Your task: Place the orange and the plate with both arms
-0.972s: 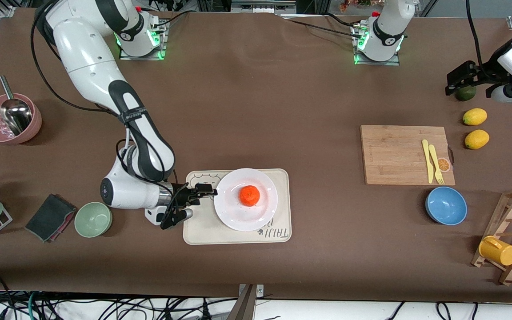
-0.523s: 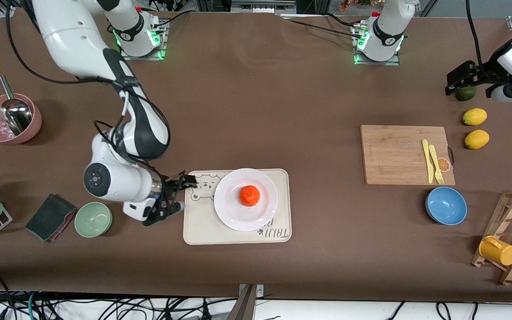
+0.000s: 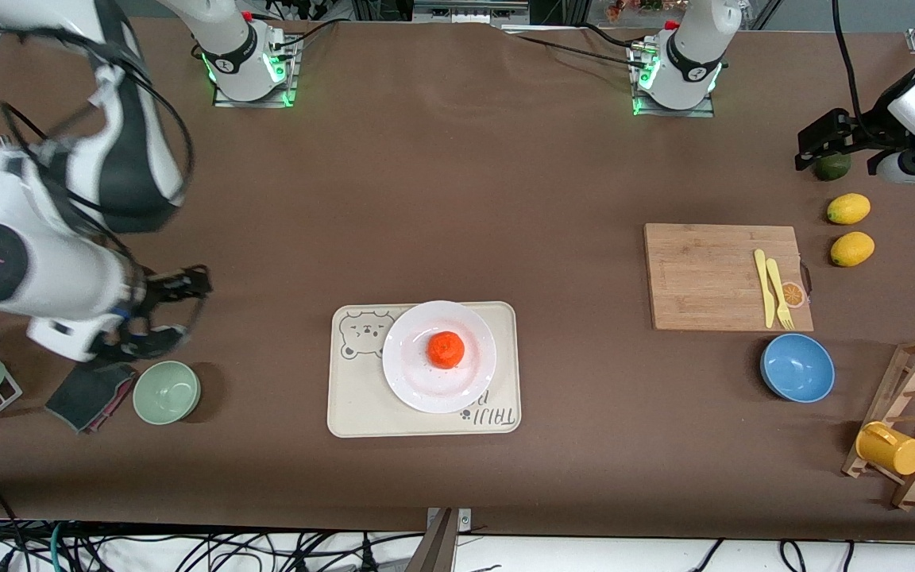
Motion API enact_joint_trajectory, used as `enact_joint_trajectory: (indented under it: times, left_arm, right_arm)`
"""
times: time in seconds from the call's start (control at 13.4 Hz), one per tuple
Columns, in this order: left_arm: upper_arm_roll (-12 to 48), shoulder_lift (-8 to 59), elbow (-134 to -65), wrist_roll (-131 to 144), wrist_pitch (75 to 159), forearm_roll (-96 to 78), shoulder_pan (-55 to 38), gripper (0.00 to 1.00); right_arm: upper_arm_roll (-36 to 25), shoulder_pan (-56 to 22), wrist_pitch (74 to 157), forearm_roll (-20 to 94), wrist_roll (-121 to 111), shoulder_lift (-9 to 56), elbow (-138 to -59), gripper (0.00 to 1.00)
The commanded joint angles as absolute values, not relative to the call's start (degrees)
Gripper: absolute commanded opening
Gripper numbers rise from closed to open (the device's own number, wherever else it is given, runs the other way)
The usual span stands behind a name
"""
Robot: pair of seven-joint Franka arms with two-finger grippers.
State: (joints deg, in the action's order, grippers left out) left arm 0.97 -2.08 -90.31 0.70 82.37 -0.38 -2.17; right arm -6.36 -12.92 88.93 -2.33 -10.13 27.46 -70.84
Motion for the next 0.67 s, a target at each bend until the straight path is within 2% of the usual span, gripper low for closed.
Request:
enact_joint_trajectory:
  times: [0.0,0.22,0.37,0.6]
  left_arm:
    - [1.41,-3.16,-91.05,-0.09,82.09,-0.88,-1.58,1.00]
    - [1.41,-3.16,-90.97,-0.09,82.09,-0.88,-1.58,1.00]
    - [1.49,-3.25,-90.97,-0.09,82.09,-0.88,-1.67,1.00]
    - [1.76,-3.25,-90.97,0.00,82.09,-0.88,-2.28,1.00]
  right_arm:
    - [-6.42,-11.70,88.24,-3.34,-9.67,17.97,-77.75,1.00]
    - [-6.42,-8.98,93.85,-3.16,-9.32,6.90,-89.60,1.00]
    - [-6.15,-5.55,92.47,-2.81,-9.49,-0.32,-95.16,1.00]
    - [-6.24,-2.46,88.25,-2.64,-8.97,-4.56,-98.17,1.00]
